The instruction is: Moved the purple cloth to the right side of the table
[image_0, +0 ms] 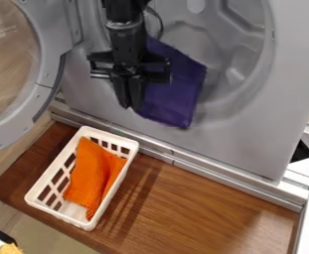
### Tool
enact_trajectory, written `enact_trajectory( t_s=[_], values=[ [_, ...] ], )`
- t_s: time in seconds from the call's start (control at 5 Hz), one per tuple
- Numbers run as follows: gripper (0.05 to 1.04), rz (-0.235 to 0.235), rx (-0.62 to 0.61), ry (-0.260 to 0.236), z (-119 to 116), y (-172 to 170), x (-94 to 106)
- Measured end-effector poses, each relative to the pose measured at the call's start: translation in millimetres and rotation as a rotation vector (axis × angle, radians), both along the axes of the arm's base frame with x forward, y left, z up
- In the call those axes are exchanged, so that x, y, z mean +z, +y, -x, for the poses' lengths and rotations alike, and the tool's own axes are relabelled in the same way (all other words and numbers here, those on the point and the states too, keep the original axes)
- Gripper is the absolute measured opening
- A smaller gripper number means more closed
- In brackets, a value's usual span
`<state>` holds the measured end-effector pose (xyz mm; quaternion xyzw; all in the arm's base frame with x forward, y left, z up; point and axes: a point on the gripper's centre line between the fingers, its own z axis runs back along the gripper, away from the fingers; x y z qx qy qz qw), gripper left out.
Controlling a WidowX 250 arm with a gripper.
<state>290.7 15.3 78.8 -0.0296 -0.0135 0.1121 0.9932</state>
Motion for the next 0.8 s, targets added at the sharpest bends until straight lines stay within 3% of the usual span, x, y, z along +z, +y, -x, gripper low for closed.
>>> enact_trajectory(
  t_s=[0.4,0.8],
  values=[
    [0.108,0.003,-0.113,0.045,50,-33,-13.0],
    [0.108,0.047,-0.174,0.116,87,-52,-55.3]
  ],
)
